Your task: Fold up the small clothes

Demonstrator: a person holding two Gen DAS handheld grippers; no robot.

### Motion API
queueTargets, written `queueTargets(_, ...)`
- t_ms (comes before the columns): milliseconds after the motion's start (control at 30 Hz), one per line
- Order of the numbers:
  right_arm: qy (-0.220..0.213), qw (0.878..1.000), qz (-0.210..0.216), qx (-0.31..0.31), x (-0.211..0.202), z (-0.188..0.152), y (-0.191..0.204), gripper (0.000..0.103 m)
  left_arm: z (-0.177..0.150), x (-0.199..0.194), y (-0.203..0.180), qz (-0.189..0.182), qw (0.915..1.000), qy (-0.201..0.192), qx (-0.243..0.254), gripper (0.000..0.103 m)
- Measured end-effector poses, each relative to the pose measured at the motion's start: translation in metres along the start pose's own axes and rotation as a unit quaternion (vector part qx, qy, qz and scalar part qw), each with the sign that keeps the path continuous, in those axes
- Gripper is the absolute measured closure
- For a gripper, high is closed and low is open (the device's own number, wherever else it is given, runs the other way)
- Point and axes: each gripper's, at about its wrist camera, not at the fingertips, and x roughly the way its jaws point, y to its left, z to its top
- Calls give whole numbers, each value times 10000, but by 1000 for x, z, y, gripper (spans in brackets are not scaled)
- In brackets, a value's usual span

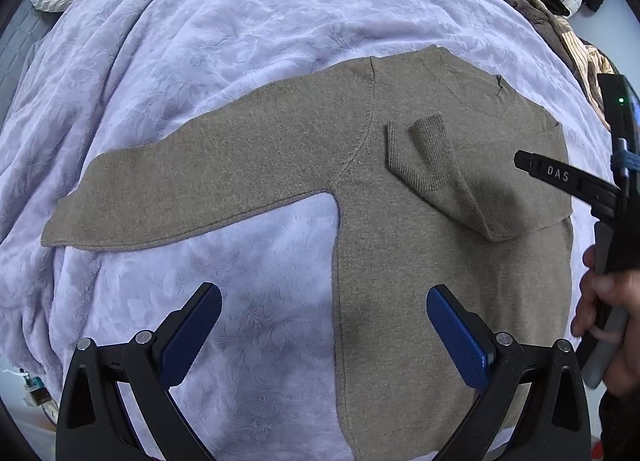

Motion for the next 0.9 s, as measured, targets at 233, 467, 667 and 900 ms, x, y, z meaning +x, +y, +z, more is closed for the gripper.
queueTargets(233, 641, 9978, 181, -46, 52, -10, 18, 46, -1, 13, 12, 121, 9997, 166, -109, 0)
queueTargets(467, 729, 9816, 1086, -1393, 30, -82, 81, 46, 2, 22, 21, 81, 9991, 255, -315, 0)
queueTargets(667, 552, 9937, 735, -639, 28, -57, 45, 46, 2, 24, 22, 80, 9990, 288, -342, 0)
queueTargets(900, 657, 9868, 1278, -744, 34, -40, 69, 46, 0, 26, 26, 138, 9987, 316, -380, 0)
